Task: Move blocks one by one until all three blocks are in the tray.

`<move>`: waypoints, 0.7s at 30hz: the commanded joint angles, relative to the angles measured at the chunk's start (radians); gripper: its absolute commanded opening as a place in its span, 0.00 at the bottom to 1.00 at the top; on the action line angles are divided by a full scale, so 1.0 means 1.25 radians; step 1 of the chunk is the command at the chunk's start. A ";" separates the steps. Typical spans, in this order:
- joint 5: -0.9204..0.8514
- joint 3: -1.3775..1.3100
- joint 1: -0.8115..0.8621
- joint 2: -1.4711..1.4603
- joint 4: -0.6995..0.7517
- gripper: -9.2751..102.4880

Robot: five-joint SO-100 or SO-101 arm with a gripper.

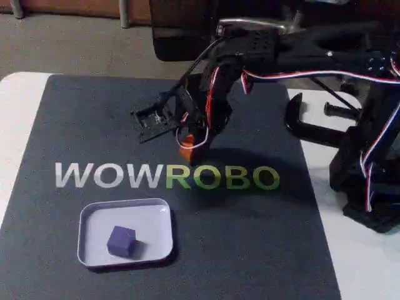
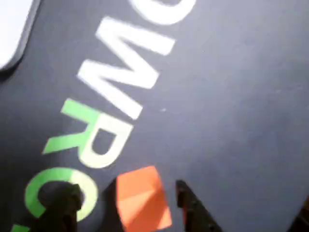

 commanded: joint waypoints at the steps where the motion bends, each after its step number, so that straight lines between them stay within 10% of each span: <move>1: 0.000 -0.040 0.010 0.007 0.002 0.28; 21: -0.155 -0.005 0.067 -0.005 -0.004 0.28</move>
